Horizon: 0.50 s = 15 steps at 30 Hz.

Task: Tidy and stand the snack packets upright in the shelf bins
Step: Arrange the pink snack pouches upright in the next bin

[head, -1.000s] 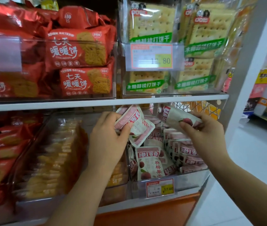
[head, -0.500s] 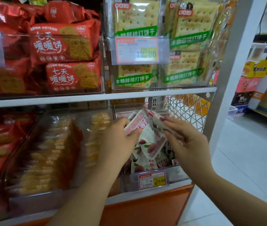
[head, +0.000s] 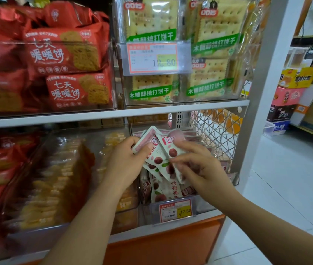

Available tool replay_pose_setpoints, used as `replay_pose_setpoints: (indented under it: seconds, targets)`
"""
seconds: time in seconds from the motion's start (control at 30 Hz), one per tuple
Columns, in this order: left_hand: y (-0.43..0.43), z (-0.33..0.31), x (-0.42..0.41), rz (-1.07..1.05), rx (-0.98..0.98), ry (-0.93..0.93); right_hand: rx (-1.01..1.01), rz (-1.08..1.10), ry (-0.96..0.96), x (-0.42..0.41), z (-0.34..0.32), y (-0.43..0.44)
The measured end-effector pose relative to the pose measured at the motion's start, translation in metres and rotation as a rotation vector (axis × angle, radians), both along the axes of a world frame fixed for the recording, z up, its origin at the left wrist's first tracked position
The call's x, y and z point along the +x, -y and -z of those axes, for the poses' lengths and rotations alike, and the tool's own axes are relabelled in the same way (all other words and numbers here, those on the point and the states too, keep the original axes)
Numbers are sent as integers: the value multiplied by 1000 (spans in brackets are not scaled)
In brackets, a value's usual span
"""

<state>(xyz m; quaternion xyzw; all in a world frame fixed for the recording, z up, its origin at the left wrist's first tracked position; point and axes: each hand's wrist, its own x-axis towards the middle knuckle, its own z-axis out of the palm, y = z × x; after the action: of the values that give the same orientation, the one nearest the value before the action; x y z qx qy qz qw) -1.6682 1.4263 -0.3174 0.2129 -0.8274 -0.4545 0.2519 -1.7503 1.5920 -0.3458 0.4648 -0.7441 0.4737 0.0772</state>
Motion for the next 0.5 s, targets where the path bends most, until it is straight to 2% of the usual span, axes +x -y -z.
replay_pose_setpoints:
  seconds: [0.1, 0.17, 0.27, 0.37, 0.5]
  targets:
    - [1, -2, 1, 37, -20, -9, 15, 104, 64, -3, -2, 2]
    - [2, -4, 2, 68, -51, -22, 50, 143, 197, -3, -6, 3]
    - [4, -3, 6, 110, -157, -2, 69, 77, 357, -3, -7, 4]
    - [5, 1, 7, 179, -223, 92, 188, 141, 243, 2, 0, 5]
    - [7, 4, 9, 264, -254, 174, 182, 173, 152, 6, 0, 6]
